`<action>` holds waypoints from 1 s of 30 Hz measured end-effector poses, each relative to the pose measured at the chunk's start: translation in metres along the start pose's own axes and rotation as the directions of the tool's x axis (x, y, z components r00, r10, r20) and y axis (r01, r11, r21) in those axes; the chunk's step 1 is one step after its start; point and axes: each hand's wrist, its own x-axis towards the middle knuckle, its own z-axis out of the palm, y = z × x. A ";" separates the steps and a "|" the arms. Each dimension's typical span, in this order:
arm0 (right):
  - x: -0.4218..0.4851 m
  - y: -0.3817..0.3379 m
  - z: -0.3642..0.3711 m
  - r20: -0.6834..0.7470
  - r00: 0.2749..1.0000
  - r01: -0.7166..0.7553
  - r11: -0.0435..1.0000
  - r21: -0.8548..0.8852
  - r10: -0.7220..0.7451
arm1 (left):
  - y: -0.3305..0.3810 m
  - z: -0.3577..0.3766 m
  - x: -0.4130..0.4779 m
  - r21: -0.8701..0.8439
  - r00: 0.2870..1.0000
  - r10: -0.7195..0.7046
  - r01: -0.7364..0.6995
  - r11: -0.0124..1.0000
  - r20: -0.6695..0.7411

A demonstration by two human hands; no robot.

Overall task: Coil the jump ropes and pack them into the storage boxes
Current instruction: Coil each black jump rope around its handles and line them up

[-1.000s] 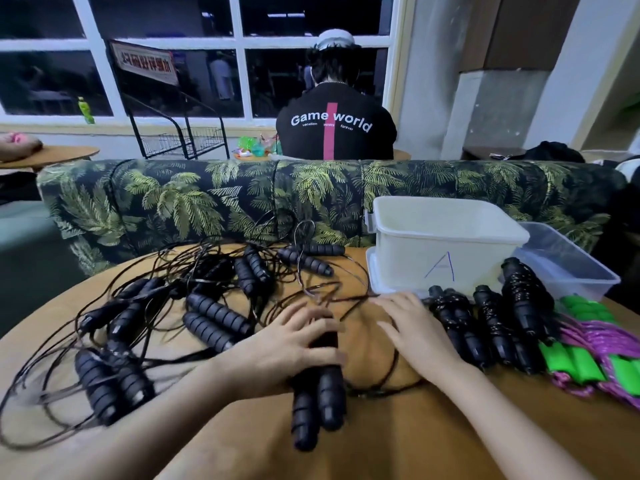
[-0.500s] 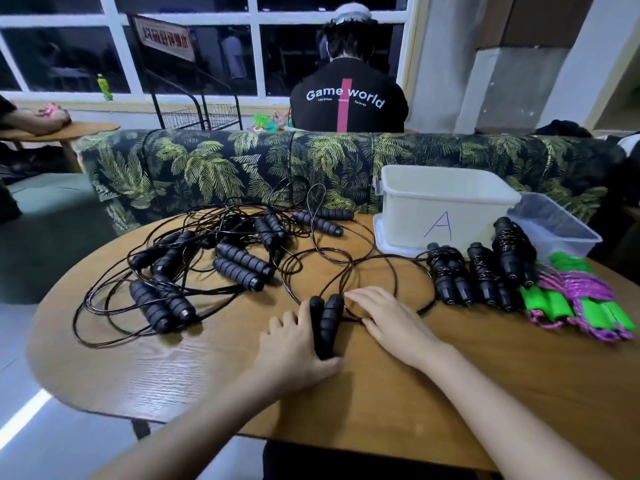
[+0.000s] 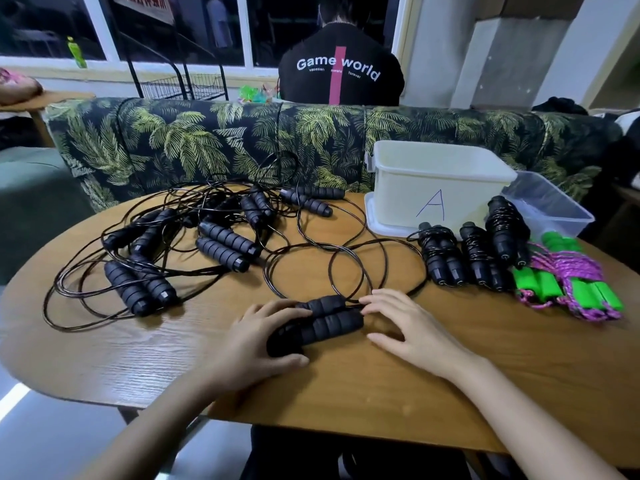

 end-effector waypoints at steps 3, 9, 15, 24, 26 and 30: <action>0.011 0.000 0.004 -0.010 0.999 -0.047 0.997 0.053 0.048 | -0.004 0.011 -0.001 -0.125 0.992 0.013 -0.029 0.992 -0.125; 0.021 -0.008 0.014 -0.084 0.996 -0.005 0.999 0.046 0.009 | -0.001 0.005 -0.004 -0.249 0.991 0.022 -0.054 0.967 -0.129; 0.024 -0.009 0.005 0.032 0.990 0.139 0.958 -0.249 -0.135 | -0.001 0.002 -0.007 -0.239 0.989 0.105 -0.128 0.962 -0.106; -0.014 0.014 -0.019 0.059 0.960 0.272 0.867 -0.417 -0.273 | 0.004 -0.001 -0.012 -0.272 0.986 0.157 -0.165 0.948 -0.050; -0.016 0.018 -0.017 0.000 0.967 0.233 0.888 -0.396 -0.253 | 0.005 0.001 -0.010 -0.269 0.988 0.149 -0.157 0.950 -0.052; -0.009 0.026 -0.011 -0.134 0.972 0.120 0.901 -0.417 -0.192 | 0.006 0.004 -0.006 -0.268 0.989 0.116 -0.136 0.954 -0.089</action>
